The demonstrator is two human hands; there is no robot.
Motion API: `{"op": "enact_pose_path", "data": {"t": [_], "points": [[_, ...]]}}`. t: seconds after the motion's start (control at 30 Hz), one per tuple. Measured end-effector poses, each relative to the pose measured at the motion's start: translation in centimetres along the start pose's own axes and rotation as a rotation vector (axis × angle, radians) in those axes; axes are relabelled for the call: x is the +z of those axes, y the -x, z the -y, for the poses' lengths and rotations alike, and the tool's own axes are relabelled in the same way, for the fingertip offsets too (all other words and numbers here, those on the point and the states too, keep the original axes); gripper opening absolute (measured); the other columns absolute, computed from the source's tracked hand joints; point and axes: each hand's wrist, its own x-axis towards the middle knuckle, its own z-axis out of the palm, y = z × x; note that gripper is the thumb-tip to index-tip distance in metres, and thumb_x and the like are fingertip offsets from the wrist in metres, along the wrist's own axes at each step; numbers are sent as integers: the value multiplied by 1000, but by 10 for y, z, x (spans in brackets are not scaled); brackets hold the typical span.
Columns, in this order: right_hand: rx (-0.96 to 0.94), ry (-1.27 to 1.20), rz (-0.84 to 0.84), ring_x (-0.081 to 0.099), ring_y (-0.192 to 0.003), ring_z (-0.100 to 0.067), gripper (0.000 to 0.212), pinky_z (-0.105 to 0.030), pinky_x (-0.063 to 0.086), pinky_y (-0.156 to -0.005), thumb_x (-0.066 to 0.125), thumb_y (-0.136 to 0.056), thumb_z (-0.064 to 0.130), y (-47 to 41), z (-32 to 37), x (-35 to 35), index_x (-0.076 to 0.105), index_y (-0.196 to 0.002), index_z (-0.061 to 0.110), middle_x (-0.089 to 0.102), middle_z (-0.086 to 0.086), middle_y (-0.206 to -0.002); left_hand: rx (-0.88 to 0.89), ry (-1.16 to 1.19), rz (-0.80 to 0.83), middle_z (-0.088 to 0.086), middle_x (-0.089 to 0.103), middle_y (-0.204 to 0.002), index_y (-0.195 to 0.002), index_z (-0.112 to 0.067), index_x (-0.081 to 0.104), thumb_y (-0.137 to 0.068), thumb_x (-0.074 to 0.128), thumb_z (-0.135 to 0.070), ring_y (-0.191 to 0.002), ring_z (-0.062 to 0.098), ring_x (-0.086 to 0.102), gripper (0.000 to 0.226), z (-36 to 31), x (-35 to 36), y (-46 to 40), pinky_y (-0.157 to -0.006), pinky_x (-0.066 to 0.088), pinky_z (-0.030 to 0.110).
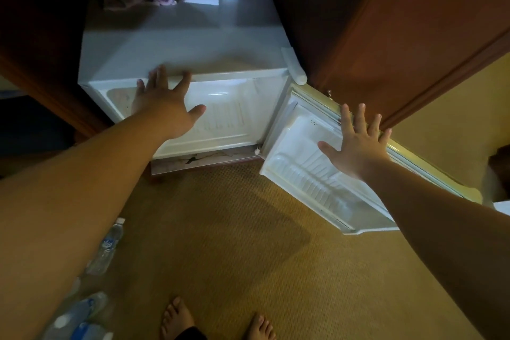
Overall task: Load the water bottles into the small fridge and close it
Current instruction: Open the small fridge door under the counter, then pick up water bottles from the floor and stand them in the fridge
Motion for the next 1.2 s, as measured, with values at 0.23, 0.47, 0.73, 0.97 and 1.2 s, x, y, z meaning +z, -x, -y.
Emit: {"op": "enact_pose_path", "data": {"t": [0.23,0.47,0.73,0.97,1.2], "points": [[-198,-80,-220,-10,-157,-40,89,-74,4,-119,32,-98,69,20,58,-4,-11,-163,26,-9,-13,-172,-193,419,-35,5,3,-175,-164,-42,-6,-101,47,-61,-160,34,11,85,7,6,115,-122,27,56],[-820,-260,-184,4,-160,-29,77,-60,21,-124,49,-101,51,74,223,4,10,-164,32,2,-1,-174,-657,690,-70,-5,48,-149,-157,-43,26,-97,56,-56,-134,18,52,68,62,56,274,-104,54,43],[-1187,-247,79,31,-150,-14,59,-41,40,-118,50,-102,46,126,405,24,32,-157,33,29,7,-164,-1142,799,39,-13,61,-128,-137,-41,50,-98,58,-46,-99,10,64,40,129,105,359,-80,59,32],[-1369,-14,275,38,-144,-13,55,-36,46,-111,54,-101,46,135,507,102,38,-153,33,37,8,-158,-1308,767,7,-9,65,-130,-143,-35,49,-98,54,-52,-102,13,65,48,204,141,371,-81,56,30],[-1509,197,337,45,-136,-14,58,-36,50,-106,55,-100,45,125,555,215,35,-153,34,41,9,-151,-1496,782,-77,0,70,-124,-138,-28,55,-99,55,-46,-112,24,66,43,242,239,381,-92,57,42]]}}
